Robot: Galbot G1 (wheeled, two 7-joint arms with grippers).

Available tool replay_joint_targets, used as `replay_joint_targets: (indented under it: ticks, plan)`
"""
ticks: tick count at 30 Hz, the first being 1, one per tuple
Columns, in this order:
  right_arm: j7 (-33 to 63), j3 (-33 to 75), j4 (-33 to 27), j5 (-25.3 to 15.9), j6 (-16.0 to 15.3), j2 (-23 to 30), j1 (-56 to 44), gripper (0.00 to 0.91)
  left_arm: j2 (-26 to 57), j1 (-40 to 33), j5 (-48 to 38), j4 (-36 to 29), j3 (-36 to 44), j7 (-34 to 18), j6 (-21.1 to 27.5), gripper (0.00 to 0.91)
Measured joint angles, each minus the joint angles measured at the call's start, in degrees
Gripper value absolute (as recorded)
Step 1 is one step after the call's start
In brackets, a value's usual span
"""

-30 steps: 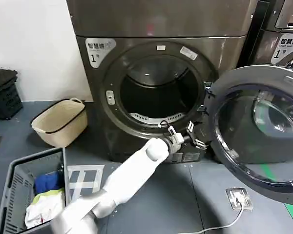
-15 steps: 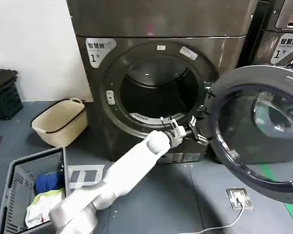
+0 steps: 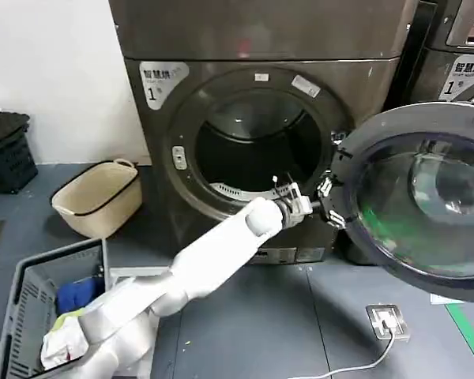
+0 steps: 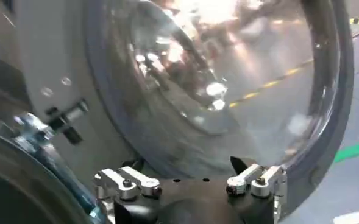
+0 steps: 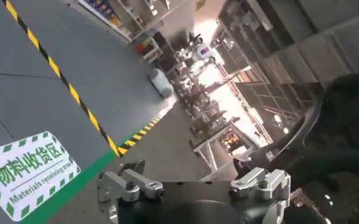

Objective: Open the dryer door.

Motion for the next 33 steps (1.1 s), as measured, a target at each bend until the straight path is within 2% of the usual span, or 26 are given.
replay_joint_targets:
  ticks: [3, 9, 23, 29, 33]
  plan:
    - [-0.1, -0.18, 0.24, -0.01, -0.01, 0.0, 0.1, 0.907, 0.0, 0.02, -0.38, -0.38, -0.23, 0.11, 0.71, 0.907]
    - [-0.56, -0.23, 0.39, 0.0, -0.01, -0.2, 0.15, 0.907, 0.03, 2.02, -1.44, -4.44, -1.05, 0.49, 5.23, 0.907]
    - [-0.75, 1.08, 0.6, 0.0, -0.68, -1.09, -0.43, 0.907, 0.26, 11.95, -2.26, -28.99, -6.46, -1.17, 15.53, 0.907]
    - [-1.01, 1.52, 0.19, 0.63, -0.24, -1.8, -0.44, 0.907, 10.23, 16.44, -4.94, -41.05, -11.53, -2.48, 17.76, 0.907]
    - [-1.07, 1.62, 0.19, 1.04, -0.5, -2.31, -0.4, 0.907, 17.74, 20.79, -7.95, -48.39, -15.9, -4.94, 21.11, 0.907]
